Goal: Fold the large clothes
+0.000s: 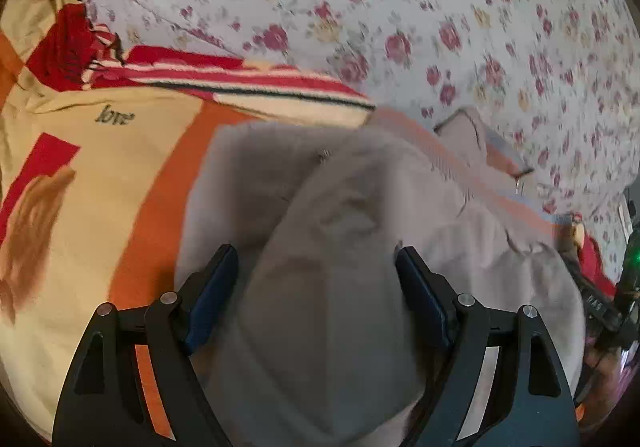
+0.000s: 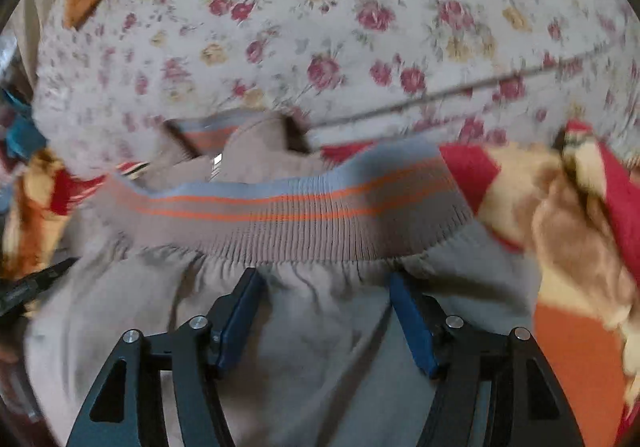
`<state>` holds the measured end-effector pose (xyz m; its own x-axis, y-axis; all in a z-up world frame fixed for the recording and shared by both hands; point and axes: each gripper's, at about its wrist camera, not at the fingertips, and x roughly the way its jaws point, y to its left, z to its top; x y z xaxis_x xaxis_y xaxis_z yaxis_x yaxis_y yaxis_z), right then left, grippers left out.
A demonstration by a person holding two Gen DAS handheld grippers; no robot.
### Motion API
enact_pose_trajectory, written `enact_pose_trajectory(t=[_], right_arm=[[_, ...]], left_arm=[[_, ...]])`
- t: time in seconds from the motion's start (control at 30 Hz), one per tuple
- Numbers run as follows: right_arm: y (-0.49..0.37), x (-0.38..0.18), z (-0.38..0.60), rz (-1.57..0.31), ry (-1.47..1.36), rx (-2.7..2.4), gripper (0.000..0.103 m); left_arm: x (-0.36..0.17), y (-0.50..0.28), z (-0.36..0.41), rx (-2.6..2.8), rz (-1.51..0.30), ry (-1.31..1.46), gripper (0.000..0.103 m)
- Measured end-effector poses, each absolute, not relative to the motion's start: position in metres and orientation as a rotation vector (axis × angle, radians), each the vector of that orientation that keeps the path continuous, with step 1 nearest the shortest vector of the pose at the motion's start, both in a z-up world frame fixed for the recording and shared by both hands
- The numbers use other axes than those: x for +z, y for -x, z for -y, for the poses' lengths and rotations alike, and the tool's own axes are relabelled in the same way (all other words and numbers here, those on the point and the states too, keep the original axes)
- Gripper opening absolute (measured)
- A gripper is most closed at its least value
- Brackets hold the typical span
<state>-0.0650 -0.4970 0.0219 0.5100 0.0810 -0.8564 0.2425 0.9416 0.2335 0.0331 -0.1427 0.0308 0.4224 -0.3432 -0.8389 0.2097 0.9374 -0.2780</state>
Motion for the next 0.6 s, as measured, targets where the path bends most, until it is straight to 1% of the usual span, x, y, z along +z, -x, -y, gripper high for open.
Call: enact_pose_trajectory(t=[0.1, 0.2, 0.23, 0.33, 0.37, 0.43, 0.53, 0.6], right_arm=[[0.063, 0.029, 0.497, -1.039, -0.333, -0.117, 0.064], [0.082, 0.053, 0.496, -1.016, -0.392, -0.065, 0.064], [0.089, 0.063, 0.493, -0.999, -0.403, -0.032, 0.065], [0.093, 0.083, 0.47, -0.971, -0.355, 0.039, 0.074], [0.089, 0.084, 0.46, -0.976, -0.338, 0.059, 0.074], [0.076, 0.08, 0.439, -1.001, -0.322, 0.103, 0.074], [0.054, 0.055, 0.411, -1.065, -0.282, 0.112, 0.074], [0.037, 0.035, 0.398, -1.098, -0.212, 0.042, 0.071]], left_arm=[[0.047, -0.029, 0.128, -0.357, -1.076, 0.197, 0.082], [0.066, -0.011, 0.112, -0.374, -1.035, 0.204, 0.082], [0.07, -0.006, 0.11, -0.367, -1.03, 0.2, 0.082], [0.07, 0.012, 0.102, -0.339, -1.045, 0.2, 0.082], [0.066, 0.017, 0.1, -0.324, -1.057, 0.197, 0.082], [0.056, 0.027, 0.097, -0.284, -1.079, 0.175, 0.082], [0.038, 0.036, 0.101, -0.272, -1.085, 0.12, 0.082], [0.029, 0.036, 0.102, -0.28, -1.075, 0.094, 0.082]])
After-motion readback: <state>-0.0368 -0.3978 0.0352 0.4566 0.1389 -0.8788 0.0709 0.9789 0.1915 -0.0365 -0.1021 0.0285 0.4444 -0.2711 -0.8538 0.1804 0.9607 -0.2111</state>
